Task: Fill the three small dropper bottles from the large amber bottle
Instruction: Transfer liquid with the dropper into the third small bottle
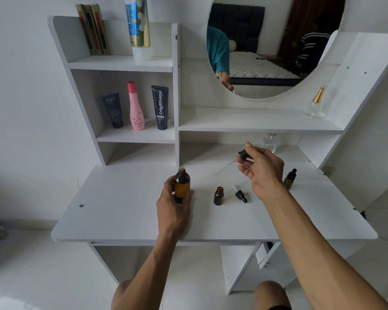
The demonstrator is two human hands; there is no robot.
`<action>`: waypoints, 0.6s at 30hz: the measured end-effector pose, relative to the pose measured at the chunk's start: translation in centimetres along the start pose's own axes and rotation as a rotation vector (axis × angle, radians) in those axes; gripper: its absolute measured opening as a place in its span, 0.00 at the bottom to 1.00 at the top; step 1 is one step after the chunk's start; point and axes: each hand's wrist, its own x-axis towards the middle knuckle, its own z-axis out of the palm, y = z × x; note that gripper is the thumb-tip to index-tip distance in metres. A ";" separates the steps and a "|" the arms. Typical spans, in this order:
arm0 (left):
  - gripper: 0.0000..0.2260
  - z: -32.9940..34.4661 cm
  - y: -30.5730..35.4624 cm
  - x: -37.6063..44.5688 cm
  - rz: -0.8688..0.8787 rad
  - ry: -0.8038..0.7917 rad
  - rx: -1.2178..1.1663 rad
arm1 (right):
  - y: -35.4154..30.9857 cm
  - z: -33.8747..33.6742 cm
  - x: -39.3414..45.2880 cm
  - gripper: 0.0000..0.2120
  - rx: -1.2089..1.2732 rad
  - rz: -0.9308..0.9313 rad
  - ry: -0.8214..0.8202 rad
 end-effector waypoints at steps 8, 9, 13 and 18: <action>0.22 -0.1 0.0 0.0 0.002 0.001 -0.003 | -0.8 4.0 -0.8 0.07 0.076 0.017 -0.084; 0.21 -0.1 0.0 0.0 0.000 0.000 -0.005 | -0.8 4.5 -0.9 0.07 0.066 0.004 -0.097; 0.22 0.0 -0.1 0.0 -0.001 0.001 -0.005 | -1.0 6.4 -1.1 0.08 0.000 -0.071 -0.148; 0.21 -0.1 -0.3 0.0 0.004 -0.002 -0.017 | -1.0 8.1 -1.3 0.07 -0.134 -0.182 -0.205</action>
